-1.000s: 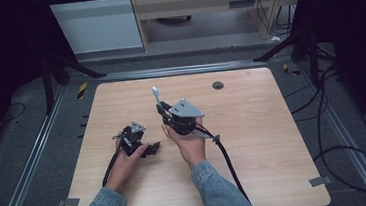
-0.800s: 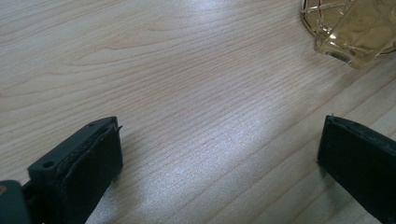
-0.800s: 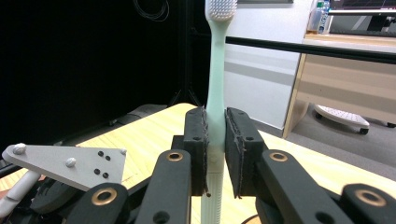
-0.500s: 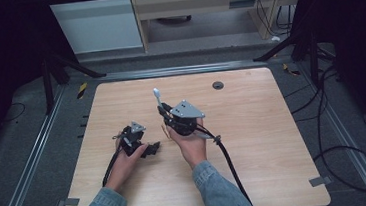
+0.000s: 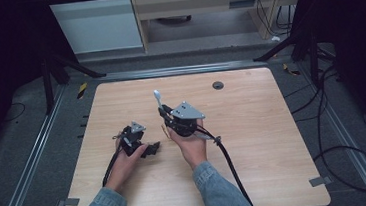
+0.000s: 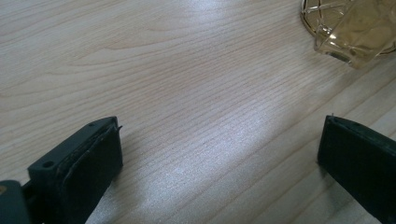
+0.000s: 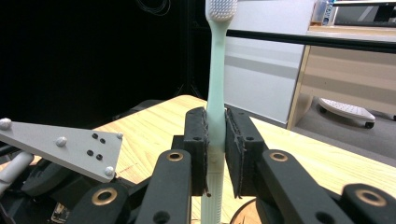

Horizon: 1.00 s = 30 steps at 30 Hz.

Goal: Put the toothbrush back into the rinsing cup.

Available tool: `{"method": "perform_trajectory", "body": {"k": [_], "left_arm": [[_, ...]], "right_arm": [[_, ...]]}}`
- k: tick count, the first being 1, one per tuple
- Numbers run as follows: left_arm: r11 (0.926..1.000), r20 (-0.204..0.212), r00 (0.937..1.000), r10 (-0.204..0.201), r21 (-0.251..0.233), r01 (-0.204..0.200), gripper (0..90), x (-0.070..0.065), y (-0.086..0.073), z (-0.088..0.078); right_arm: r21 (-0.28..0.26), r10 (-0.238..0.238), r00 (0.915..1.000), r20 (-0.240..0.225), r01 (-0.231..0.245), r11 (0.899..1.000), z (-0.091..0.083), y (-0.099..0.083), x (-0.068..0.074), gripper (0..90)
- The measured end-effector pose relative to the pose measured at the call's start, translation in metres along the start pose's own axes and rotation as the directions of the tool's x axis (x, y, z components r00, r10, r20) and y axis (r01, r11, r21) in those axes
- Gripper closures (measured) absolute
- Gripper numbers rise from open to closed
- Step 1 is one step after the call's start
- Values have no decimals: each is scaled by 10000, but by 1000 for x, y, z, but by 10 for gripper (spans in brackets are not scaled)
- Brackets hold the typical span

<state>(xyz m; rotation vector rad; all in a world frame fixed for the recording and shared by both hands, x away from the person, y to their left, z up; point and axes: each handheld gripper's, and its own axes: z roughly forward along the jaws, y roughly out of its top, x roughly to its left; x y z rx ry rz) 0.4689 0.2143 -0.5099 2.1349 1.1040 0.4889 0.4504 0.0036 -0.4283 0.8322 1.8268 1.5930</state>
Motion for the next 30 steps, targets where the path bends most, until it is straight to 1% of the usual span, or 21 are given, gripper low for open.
{"method": "perform_trajectory", "body": {"k": [5, 11, 16, 22, 27, 30], "left_arm": [[10000, 0, 10000, -4, -6, 4, 0, 0, 0, 0], [10000, -2, 10000, -5, -4, 5, 0, 0, 0, 0], [10000, -1, 10000, -3, -3, 3, 0, 0, 0, 0], [10000, -2, 10000, -6, -3, 6, 0, 0, 0, 0], [10000, -2, 10000, -35, -3, 35, 0, 0, 0, 0], [10000, 5, 10000, -40, -3, 40, 0, 0, 0, 0]], "right_arm": [[48, 124, 9999, -24, -124, 9999, 0, -3, -1, 791], [32, 120, 9999, -35, -119, 9999, 1, -6, -1, 791], [-81, 142, 9999, -44, -143, 9999, 2, -8, -2, 791], [-287, 319, 9995, -79, -321, 9991, 0, -13, -3, 792], [-266, 446, 9989, -113, -448, 9986, 0, -17, -4, 792], [-281, 402, 9991, -135, -406, 9988, 1, -20, -5, 792]]}}
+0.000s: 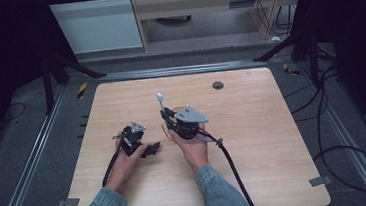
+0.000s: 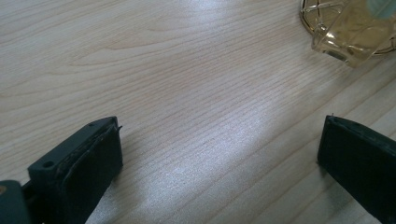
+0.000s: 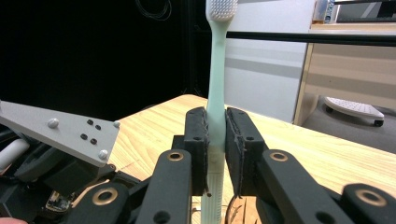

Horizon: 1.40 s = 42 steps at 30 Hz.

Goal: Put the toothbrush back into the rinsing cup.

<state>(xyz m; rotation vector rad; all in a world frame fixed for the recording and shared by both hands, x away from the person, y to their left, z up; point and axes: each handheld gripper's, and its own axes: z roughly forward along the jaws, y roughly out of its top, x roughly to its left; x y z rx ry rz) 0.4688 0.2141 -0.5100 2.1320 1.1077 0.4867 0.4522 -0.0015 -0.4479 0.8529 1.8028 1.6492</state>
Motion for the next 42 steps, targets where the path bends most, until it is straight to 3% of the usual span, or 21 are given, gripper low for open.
{"method": "perform_trajectory", "body": {"k": [27, 42], "left_arm": [[10000, -7, 10000, 88, 46, -88, 0, 1, 0, 0], [10000, -7, 10000, 88, 46, -88, 0, 1, 0, 0]], "right_arm": [[256, -121, 9998, -175, 125, 9996, 2, -16, 2, 791], [36, -138, 9998, -134, 139, 9999, 2, -22, 1, 792]]}}
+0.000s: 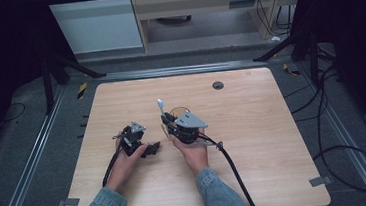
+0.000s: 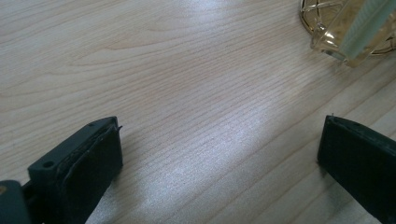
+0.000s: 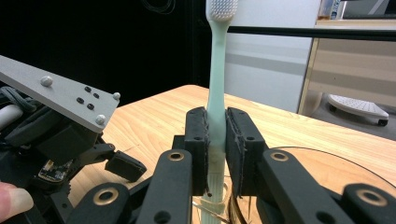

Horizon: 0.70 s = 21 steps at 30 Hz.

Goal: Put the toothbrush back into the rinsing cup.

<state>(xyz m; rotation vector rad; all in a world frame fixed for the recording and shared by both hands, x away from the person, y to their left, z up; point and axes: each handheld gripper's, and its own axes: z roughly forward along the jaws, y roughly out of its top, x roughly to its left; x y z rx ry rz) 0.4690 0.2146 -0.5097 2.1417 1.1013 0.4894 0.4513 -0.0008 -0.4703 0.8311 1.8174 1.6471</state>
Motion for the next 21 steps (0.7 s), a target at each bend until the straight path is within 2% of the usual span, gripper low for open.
{"method": "perform_trajectory", "body": {"k": [11, 16, 21], "left_arm": [[10000, -3, 10000, -44, -40, 44, 0, 0, 0, 0], [10000, -4, 10000, -43, -40, 43, 0, 0, 0, 0], [10000, -4, 10000, -48, -44, 48, 0, 0, 0, 0]], "right_arm": [[54, -56, 10000, -3, 56, 10000, 0, -5, 0, 791], [137, -211, 9998, -75, 212, 9997, 1, -6, 1, 790], [406, -556, 9984, -135, 561, 9976, 2, -5, 2, 789]]}}
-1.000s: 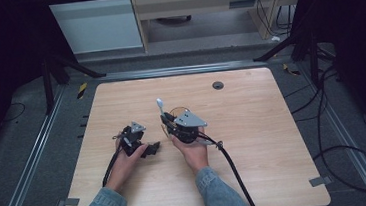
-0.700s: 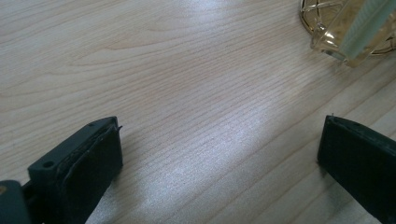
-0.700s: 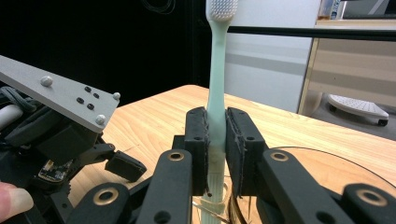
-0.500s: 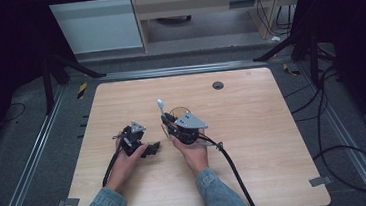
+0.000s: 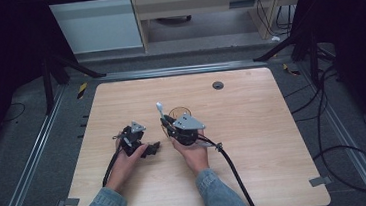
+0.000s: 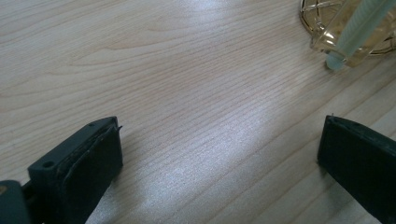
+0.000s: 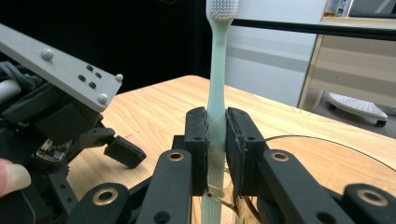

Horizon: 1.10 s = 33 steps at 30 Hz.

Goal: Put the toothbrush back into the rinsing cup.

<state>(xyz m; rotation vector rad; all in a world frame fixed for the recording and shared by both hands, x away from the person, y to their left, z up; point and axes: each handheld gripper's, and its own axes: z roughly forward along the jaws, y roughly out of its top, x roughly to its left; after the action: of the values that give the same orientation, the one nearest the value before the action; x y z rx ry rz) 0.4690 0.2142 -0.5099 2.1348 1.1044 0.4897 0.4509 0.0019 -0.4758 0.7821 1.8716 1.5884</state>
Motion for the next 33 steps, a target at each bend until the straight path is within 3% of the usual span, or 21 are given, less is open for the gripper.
{"method": "perform_trajectory", "body": {"k": [20, 33], "left_arm": [[10000, -1, 10000, 1, -2, -1, 0, 0, 0, 0], [10000, 3, 10000, 46, 42, -46, 0, 0, 0, 0]], "right_arm": [[227, -14, 9998, -206, 19, 9997, 2, 2, 1, 748], [368, -355, 9992, -201, 363, 9987, -1, 10, 3, 651]]}}
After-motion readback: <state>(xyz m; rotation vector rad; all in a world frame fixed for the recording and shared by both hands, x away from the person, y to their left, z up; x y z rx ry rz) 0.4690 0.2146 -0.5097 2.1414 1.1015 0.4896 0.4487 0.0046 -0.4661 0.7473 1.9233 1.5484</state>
